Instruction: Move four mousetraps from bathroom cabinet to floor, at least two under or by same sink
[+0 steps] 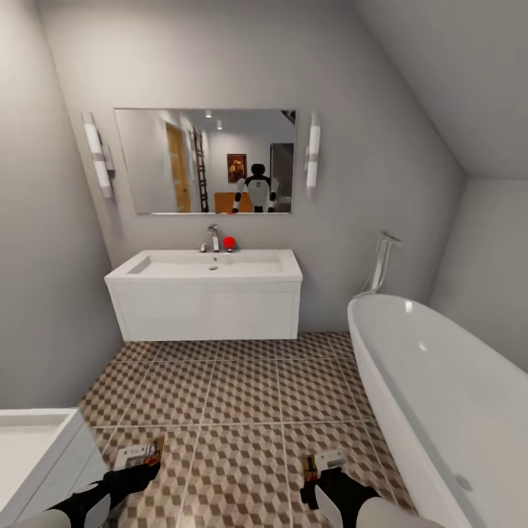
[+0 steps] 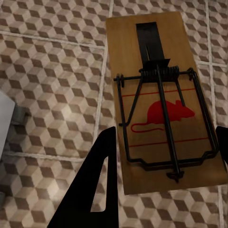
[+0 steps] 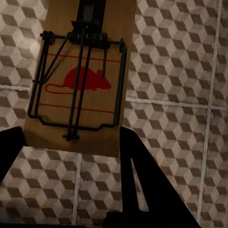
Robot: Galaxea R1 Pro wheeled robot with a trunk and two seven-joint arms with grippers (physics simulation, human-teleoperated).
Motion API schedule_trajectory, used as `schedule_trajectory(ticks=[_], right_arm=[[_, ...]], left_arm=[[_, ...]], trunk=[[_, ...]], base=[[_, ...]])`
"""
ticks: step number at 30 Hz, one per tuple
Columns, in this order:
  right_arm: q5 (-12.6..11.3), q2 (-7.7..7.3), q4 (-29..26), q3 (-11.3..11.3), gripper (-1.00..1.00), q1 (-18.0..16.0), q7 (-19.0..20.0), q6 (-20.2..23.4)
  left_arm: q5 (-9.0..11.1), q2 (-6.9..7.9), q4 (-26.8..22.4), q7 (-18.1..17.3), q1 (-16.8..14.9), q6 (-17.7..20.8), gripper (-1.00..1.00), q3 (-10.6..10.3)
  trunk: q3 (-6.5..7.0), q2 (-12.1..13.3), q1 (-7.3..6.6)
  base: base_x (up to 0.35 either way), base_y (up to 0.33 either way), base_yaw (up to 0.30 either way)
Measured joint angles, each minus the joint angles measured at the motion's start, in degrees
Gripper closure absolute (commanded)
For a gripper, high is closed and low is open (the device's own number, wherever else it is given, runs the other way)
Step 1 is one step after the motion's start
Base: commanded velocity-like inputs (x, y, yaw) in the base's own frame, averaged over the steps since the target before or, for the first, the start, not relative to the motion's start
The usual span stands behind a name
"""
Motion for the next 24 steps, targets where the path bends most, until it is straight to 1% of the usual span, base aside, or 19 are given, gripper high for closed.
schedule_trajectory(ticks=[24], right_arm=[[0.0,0.00,0.0,0.0,1.00,0.0,0.0,0.0]], left_arm=[[0.0,0.00,0.0,0.0,0.0,0.0,1.00,0.0]], trunk=[[0.00,0.0,0.00]], base=[[0.324,0.000,0.000]])
